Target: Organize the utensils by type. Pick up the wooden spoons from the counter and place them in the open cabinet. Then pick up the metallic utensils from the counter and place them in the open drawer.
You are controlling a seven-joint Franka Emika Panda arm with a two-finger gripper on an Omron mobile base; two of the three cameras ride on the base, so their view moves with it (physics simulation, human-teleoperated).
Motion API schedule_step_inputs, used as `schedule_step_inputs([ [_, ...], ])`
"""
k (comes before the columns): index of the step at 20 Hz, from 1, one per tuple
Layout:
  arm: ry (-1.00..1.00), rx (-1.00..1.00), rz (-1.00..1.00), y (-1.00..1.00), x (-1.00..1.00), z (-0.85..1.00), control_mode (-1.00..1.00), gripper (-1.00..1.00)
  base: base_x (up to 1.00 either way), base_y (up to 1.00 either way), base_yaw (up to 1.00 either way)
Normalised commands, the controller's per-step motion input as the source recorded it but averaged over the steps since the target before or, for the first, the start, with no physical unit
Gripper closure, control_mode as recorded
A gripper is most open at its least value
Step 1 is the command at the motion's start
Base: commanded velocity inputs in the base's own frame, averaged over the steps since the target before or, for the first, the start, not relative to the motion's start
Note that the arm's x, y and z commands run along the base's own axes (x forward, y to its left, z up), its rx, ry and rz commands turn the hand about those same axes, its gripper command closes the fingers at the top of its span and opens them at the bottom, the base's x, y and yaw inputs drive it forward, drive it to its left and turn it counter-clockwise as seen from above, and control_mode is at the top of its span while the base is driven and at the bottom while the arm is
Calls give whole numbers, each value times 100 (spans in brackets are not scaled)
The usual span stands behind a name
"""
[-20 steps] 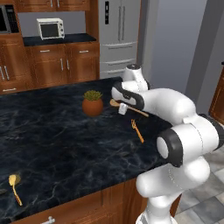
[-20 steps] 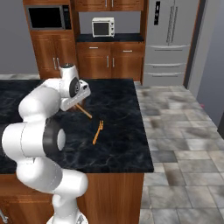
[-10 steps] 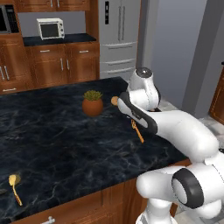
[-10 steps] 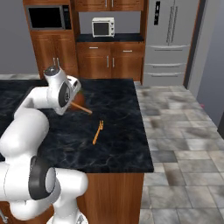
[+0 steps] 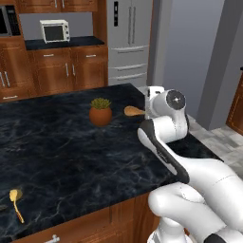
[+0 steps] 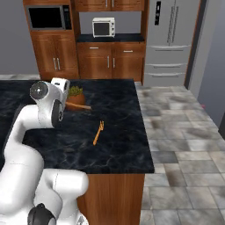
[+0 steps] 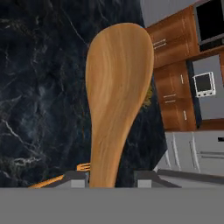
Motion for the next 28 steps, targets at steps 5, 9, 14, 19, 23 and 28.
schedule_step_inputs([
  [5,-28,-10,11,4,-51,48,-100,100,0,0,0],
  [9,-14,-10,9,3,-41,48,-100,100,0,0,0],
  [14,-7,-7,8,0,-40,27,-100,100,0,0,0],
  [19,-2,-8,3,1,-38,23,-100,100,0,0,0],
  [23,0,-5,0,2,-15,9,100,100,-10,1,0],
  [28,0,0,0,0,0,0,100,100,-1,0,0],
])
